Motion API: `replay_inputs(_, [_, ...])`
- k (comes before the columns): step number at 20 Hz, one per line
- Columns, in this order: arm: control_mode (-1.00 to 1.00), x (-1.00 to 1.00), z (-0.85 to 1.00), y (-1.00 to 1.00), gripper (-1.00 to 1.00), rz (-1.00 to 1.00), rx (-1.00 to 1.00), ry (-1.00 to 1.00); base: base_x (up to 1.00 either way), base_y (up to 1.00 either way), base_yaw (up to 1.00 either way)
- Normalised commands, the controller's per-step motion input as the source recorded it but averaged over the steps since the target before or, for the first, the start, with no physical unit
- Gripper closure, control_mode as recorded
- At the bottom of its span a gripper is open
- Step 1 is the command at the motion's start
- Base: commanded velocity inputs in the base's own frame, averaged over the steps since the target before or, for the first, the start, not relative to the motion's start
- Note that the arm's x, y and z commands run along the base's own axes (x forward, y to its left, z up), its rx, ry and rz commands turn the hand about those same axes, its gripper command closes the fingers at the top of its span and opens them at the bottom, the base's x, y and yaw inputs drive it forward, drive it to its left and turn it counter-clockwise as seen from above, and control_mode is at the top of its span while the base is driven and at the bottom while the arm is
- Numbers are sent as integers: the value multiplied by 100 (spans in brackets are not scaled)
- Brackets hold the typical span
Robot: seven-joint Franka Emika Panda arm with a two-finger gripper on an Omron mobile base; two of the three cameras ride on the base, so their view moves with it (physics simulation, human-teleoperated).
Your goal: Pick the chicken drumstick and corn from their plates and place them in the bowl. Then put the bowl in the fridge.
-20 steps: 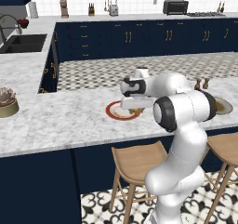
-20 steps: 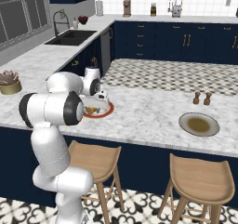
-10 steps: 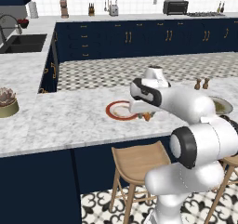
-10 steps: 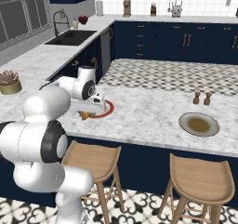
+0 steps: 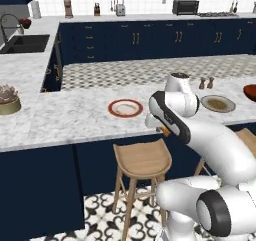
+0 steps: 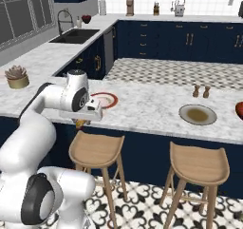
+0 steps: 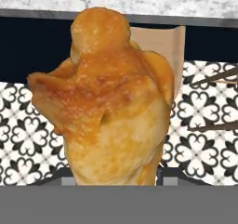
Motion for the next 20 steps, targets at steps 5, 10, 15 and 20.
replay_inputs(5, [100,0,0,0,100,0,0,0,-50,-100,0])
replay_inputs(10, [100,0,0,0,100,0,0,0,0,-100,0])
replay_inputs(15, [100,0,0,0,100,0,0,0,17,-100,1])
replay_inputs(20, [100,0,0,0,100,0,0,0,72,-100,0])
